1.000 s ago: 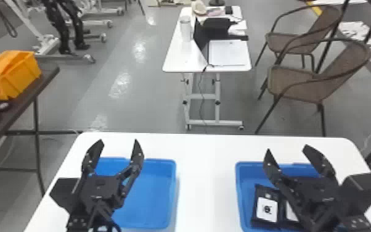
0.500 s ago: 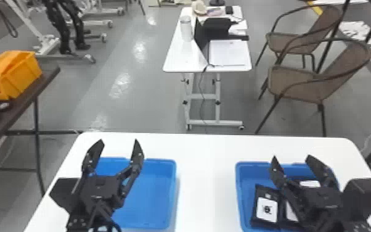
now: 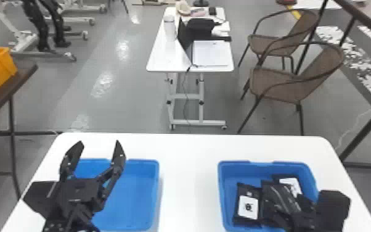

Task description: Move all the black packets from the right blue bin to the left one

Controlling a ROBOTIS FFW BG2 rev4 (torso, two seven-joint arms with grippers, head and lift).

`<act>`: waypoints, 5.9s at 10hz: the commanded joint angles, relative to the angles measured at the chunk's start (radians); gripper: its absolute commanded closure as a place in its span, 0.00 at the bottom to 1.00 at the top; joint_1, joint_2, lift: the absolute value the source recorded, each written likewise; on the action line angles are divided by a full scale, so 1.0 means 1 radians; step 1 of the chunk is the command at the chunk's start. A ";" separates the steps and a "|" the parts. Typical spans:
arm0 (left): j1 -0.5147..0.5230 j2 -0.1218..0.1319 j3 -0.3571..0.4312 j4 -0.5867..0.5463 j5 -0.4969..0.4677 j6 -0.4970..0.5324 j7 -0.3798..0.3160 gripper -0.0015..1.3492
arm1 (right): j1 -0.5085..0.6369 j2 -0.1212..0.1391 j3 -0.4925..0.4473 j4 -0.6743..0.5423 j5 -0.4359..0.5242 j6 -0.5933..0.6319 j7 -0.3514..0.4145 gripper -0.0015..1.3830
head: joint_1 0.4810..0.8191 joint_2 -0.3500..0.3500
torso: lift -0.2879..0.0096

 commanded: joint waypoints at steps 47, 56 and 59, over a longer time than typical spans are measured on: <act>-0.298 0.020 0.015 0.010 0.516 0.488 -0.247 0.91 | -0.765 -0.112 0.644 0.363 -0.278 -0.104 0.402 0.92 | 0.63 0.89 | 0.97; -0.046 -0.015 0.183 0.099 -0.122 0.060 -0.052 0.80 | -0.365 -0.071 0.199 0.088 -0.087 -0.035 0.385 0.19 | 0.63 0.97 | 0.97; -0.058 -0.015 0.193 0.161 -0.062 -0.023 -0.126 0.00 | -0.222 -0.053 0.126 -0.073 0.098 0.003 0.359 0.19 | 0.63 0.92 | 0.97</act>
